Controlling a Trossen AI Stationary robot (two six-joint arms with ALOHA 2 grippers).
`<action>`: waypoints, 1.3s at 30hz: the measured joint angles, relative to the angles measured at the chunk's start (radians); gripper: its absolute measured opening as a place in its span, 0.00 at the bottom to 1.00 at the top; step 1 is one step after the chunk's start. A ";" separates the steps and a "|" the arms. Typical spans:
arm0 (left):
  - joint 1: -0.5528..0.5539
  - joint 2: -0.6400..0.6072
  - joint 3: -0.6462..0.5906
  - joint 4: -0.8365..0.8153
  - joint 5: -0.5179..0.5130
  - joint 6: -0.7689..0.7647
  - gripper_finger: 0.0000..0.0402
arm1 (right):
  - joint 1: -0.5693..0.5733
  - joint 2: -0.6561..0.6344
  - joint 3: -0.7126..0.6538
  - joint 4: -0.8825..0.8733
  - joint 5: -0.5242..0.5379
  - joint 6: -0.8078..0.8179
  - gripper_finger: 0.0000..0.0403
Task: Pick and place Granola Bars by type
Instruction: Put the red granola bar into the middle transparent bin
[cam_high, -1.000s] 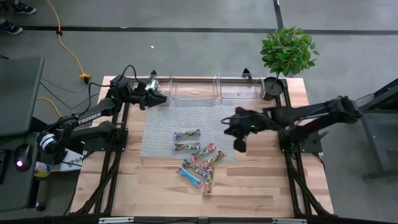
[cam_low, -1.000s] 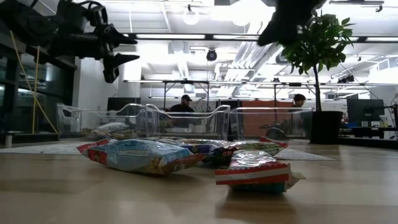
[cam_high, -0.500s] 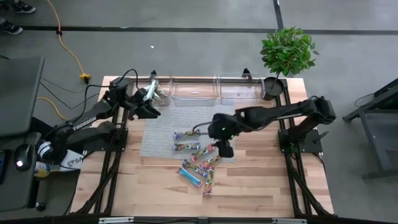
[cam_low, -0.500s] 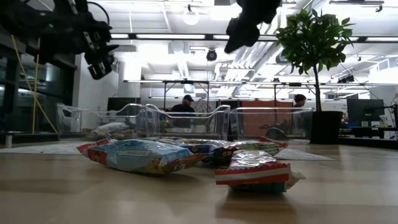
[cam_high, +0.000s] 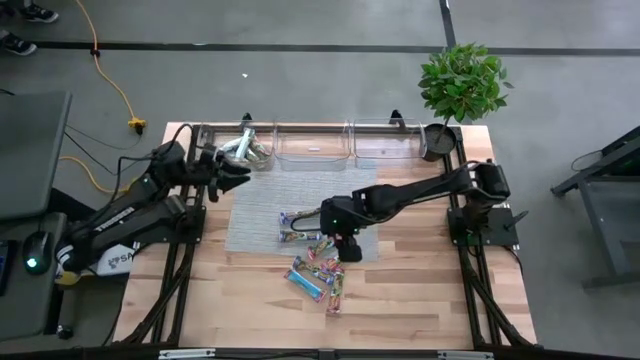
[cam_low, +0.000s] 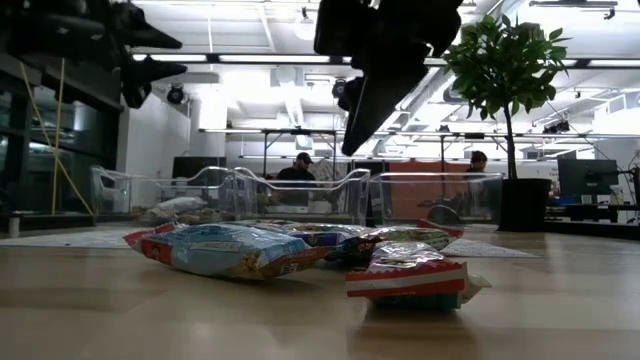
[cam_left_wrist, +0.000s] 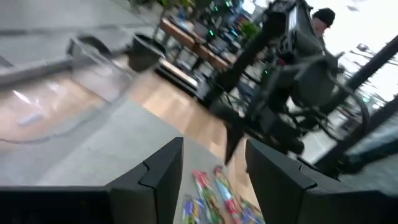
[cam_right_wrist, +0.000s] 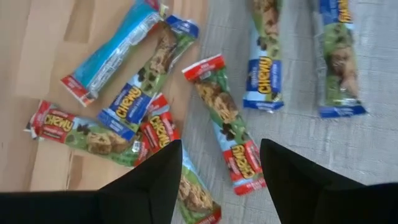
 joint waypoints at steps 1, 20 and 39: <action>-0.022 -0.016 0.000 -0.005 -0.042 0.000 0.43 | 0.001 0.006 0.000 -0.001 -0.005 -0.010 0.50; -0.442 -0.027 0.000 -0.031 -0.408 -0.027 0.43 | 0.000 0.118 -0.002 0.055 0.000 -0.123 0.50; -0.649 -0.027 0.000 -0.015 -0.665 -0.056 0.43 | -0.004 0.199 -0.002 0.117 0.015 -0.127 0.50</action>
